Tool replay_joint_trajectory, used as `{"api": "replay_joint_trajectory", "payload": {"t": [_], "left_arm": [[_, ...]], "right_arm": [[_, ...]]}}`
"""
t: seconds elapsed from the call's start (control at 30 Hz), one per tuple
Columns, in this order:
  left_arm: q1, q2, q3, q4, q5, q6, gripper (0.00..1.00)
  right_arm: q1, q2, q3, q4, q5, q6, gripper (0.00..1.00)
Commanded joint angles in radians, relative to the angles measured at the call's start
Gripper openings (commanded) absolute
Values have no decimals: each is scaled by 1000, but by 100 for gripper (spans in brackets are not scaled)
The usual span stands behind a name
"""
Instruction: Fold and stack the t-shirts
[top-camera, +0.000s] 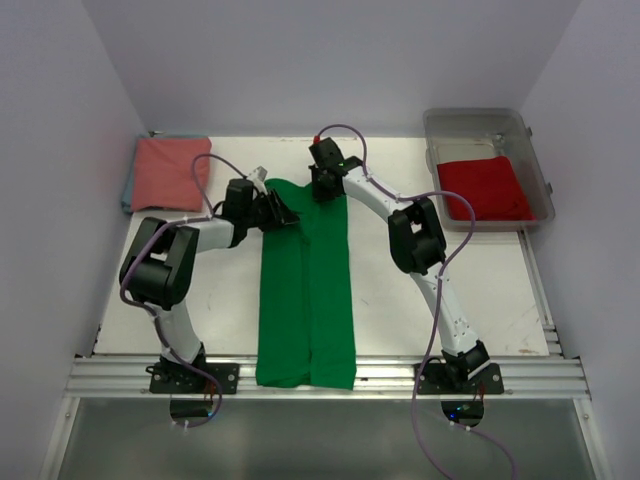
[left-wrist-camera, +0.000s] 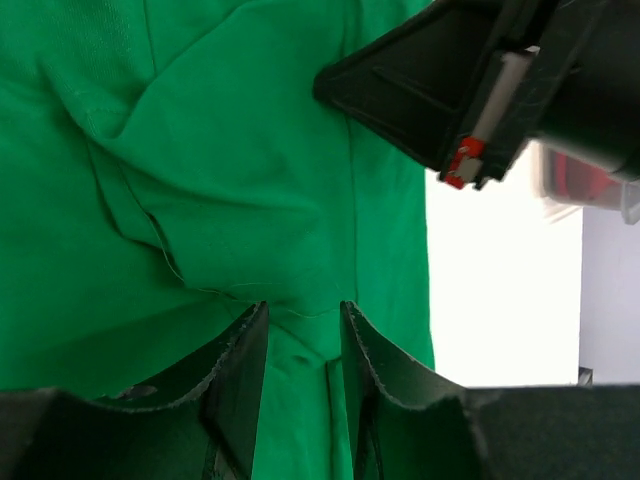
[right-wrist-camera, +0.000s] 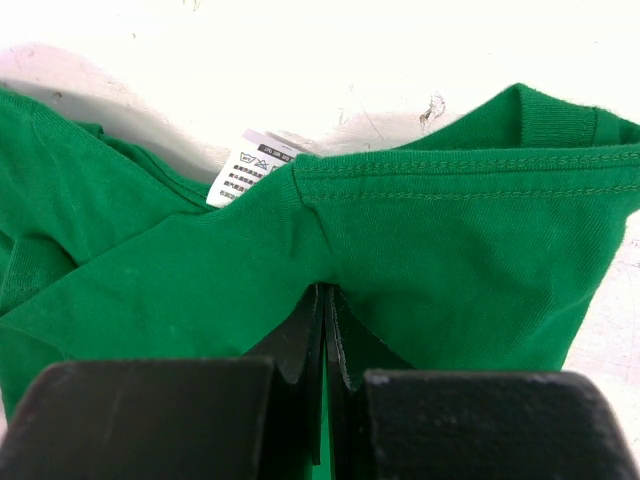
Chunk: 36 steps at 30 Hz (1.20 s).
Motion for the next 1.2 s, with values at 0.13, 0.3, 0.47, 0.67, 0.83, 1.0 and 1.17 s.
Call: {"api": "replay_joint_trajectory", "payload": {"t": [0.13, 0.3, 0.47, 0.67, 0.83, 1.0, 1.17], "left_arm": [[-18, 80, 23, 41, -7, -27, 38], [-36, 31, 23, -2, -73, -19, 38], [-36, 74, 71, 25, -44, -12, 30], [-38, 148, 153, 31, -39, 13, 0], [-38, 166, 198, 24, -22, 24, 0], [-46, 88, 190, 14, -14, 21, 0], [-87, 5, 250, -39, 1, 77, 0]], "right_arm": [[-21, 18, -51, -5, 38, -6, 0], [-26, 15, -65, 2, 37, -2, 0], [-26, 10, -77, 12, 35, 1, 0], [-28, 6, -102, 21, 26, 3, 0], [-28, -3, -130, 33, 32, -2, 0], [-28, -2, -137, 41, 32, -2, 0], [-28, 6, -140, 42, 29, -2, 0]]}}
